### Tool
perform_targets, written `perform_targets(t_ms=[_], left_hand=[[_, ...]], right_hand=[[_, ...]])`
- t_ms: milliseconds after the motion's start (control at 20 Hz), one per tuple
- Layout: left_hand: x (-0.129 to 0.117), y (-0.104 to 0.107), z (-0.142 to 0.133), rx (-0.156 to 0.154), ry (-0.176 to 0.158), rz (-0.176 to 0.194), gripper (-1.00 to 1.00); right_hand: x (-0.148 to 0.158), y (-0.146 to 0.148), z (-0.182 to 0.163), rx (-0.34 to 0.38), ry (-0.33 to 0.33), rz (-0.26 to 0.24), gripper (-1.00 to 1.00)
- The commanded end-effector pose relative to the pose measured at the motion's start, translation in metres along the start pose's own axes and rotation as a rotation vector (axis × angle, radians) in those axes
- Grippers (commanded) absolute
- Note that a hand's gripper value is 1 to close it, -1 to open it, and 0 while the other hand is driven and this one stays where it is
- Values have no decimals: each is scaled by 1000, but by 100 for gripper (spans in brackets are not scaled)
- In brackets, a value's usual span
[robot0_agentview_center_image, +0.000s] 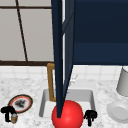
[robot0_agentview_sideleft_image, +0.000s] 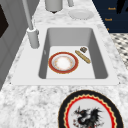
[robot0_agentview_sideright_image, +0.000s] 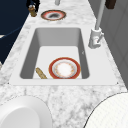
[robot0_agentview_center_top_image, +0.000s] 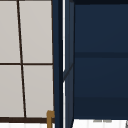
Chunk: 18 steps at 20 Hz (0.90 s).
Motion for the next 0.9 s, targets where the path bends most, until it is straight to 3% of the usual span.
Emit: perform_targets(t_ms=[0,350,850], left_hand=[[-7,2,-6,-4,33,8,-100],[-7,13,-13,-24,-22,38,-100],[18,51,-36,-23,-10,66,-100]], right_hand=[[0,0,0,0,0,0,0],[0,0,0,0,0,0,0],[0,0,0,0,0,0,0]])
